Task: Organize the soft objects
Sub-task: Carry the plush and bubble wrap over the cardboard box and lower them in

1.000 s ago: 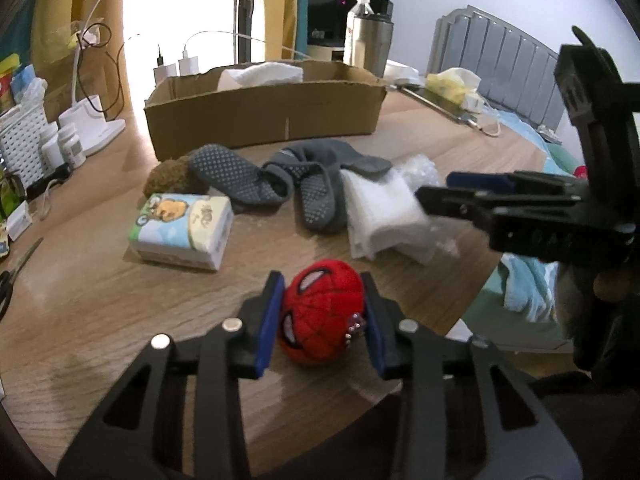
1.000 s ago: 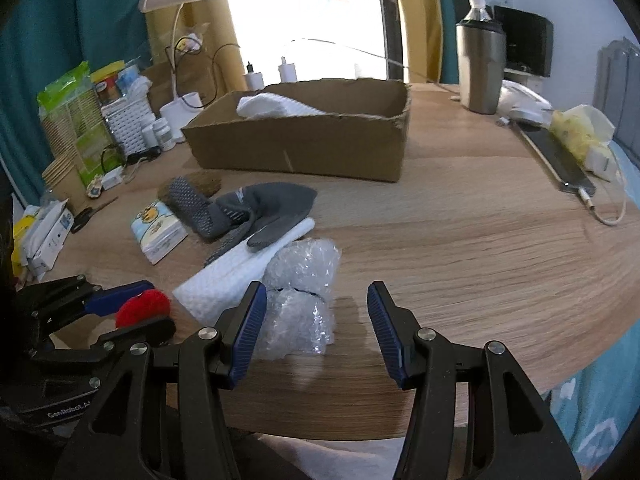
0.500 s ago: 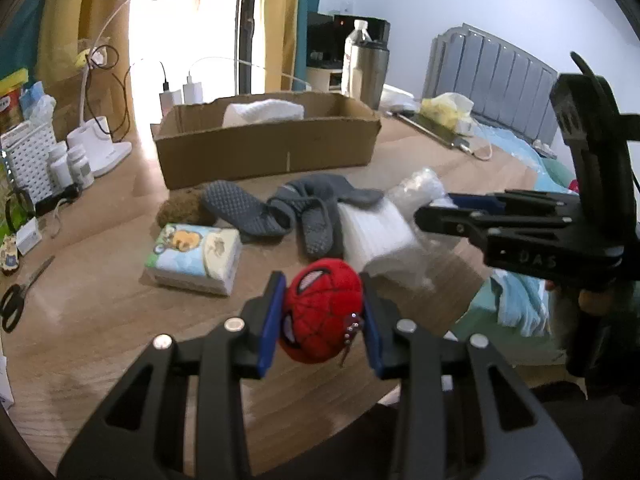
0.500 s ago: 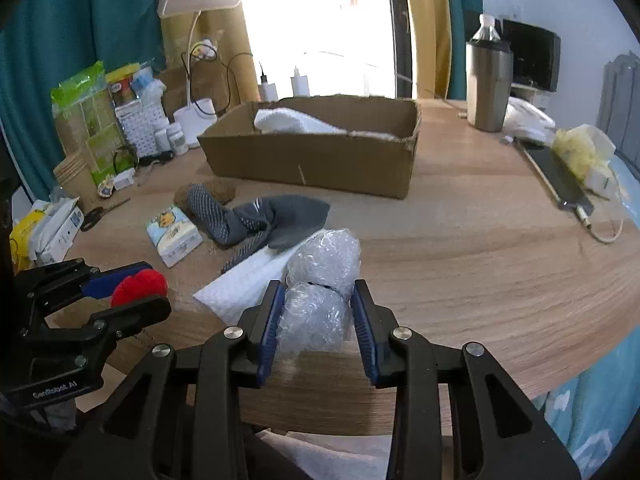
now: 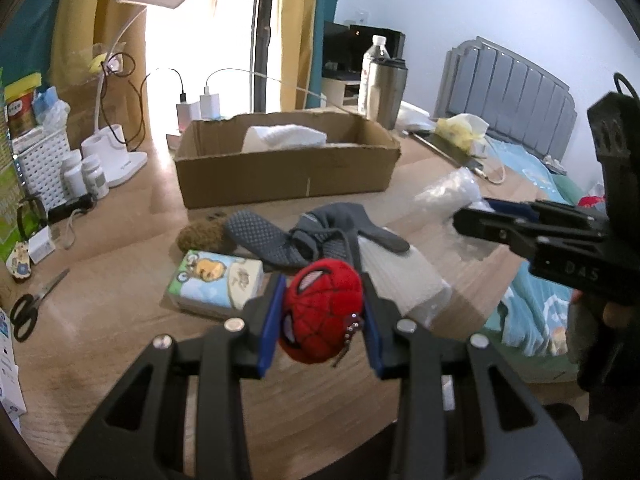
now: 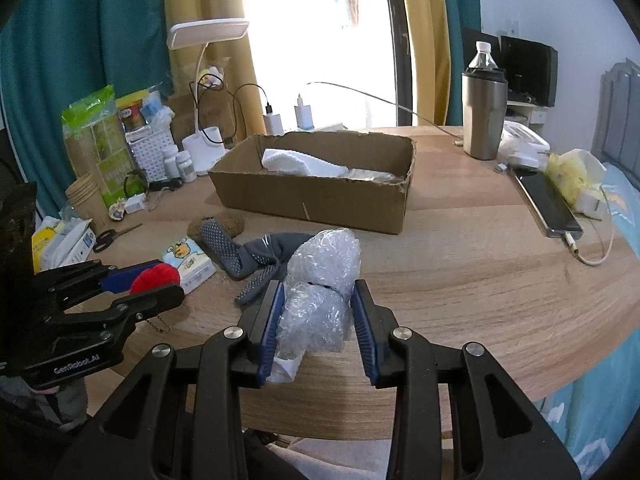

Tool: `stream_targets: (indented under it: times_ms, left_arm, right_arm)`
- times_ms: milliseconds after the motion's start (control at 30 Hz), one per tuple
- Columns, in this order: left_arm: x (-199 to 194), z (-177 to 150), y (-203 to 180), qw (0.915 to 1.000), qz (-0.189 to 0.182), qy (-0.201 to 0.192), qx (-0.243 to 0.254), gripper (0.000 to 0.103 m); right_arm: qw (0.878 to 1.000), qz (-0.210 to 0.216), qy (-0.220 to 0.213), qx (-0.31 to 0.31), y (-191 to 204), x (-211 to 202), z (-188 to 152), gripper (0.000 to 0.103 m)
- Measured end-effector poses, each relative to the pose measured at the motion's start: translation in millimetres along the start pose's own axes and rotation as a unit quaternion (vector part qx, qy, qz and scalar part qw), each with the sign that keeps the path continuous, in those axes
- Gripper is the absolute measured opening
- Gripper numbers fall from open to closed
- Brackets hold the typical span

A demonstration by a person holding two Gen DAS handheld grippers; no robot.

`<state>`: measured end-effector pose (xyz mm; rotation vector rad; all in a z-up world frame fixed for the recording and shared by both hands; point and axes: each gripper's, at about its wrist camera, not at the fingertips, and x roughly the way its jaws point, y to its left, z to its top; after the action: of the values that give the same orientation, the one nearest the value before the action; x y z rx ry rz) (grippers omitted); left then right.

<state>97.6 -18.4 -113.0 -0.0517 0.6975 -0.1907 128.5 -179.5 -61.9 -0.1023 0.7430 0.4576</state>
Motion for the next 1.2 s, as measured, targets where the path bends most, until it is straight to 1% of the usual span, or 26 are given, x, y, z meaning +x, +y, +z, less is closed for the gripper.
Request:
stream_targets:
  times_ms: [400, 633, 1200]
  left_arm:
    - [1.9, 13.6, 15.4, 0.9994, 0.012, -0.009, -0.03, 0.037]
    - [7.2, 23.0, 20.8, 0.9994, 0.007, -0.005, -0.033, 0.037]
    - [9.1, 47.1, 47.0, 0.9987, 0.0, -0.019, -0.046, 0.038]
  right_arm:
    - [1.0, 0.012, -0.002, 0.002, 1.5, 2.8, 10.1, 0.037]
    - [1.0, 0.018, 0.0, 0.001, 2.6, 9.1, 18.7, 0.037]
    - [0.999, 0.03, 0.004, -0.015, 14.7, 30.5, 50.0, 0.037]
